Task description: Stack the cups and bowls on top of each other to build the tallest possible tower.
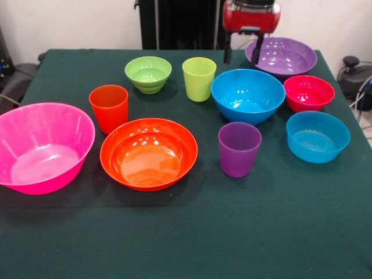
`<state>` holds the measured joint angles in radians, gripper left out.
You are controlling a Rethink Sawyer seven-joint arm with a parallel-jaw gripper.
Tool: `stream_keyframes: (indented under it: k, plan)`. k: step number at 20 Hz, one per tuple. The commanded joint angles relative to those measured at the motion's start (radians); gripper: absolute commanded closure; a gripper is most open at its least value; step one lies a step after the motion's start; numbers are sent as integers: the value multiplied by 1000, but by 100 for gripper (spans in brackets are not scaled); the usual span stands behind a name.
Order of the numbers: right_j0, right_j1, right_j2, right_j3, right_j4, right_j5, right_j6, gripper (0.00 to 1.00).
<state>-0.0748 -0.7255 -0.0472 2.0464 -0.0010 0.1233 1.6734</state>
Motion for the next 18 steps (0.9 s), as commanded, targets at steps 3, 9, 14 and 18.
stream_keyframes:
  k: [3, 9, 14, 18]
  plan:
    - [-38, 82, 67, -51, -36, 11, 97, 0]
    - [-46, 89, 74, -58, -32, 32, 92, 0]
    - [-58, 96, 90, -54, -30, 38, 90, 0]
    - [-67, 73, 101, -18, -18, 29, 113, 0]
